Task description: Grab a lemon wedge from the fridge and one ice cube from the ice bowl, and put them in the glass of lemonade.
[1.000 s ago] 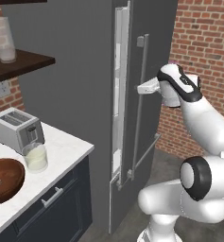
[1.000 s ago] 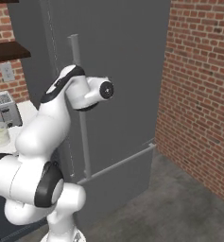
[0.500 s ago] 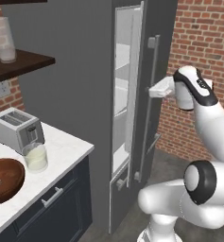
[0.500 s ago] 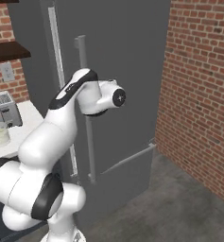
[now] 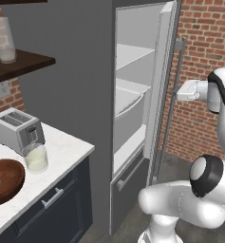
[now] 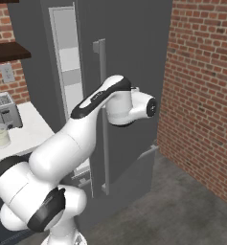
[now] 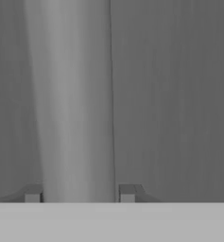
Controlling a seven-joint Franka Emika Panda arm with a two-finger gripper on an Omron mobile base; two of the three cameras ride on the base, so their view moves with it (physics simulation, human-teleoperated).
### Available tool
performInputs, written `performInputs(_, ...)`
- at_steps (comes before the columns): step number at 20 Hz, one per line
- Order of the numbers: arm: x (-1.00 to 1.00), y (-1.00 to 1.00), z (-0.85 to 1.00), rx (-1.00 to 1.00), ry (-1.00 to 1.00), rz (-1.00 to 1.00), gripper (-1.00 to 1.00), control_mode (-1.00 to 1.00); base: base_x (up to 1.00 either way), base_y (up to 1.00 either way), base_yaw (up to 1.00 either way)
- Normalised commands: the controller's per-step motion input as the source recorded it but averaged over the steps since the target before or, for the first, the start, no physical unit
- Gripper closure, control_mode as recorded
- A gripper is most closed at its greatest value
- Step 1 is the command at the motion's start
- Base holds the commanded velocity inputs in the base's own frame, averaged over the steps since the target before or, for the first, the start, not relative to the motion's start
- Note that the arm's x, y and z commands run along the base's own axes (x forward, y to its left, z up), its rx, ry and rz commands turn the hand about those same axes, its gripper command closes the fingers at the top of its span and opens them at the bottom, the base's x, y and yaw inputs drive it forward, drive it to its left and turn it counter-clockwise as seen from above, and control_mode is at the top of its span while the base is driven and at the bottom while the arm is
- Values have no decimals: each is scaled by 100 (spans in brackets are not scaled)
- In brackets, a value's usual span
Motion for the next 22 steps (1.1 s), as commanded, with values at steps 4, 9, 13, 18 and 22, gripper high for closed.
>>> performInputs(4,-36,-100,26,16,-10,-6,100,-100,0,0,0)
performInputs(9,-24,-100,28,20,-11,-7,-100,-100,0,0,0)
performInputs(13,-16,-98,37,18,-6,-8,-100,-100,0,0,0)
performInputs(18,0,-81,51,11,-1,-1,-100,-100,0,0,0)
performInputs(22,-23,-69,56,11,-1,-7,-100,-100,0,0,0)
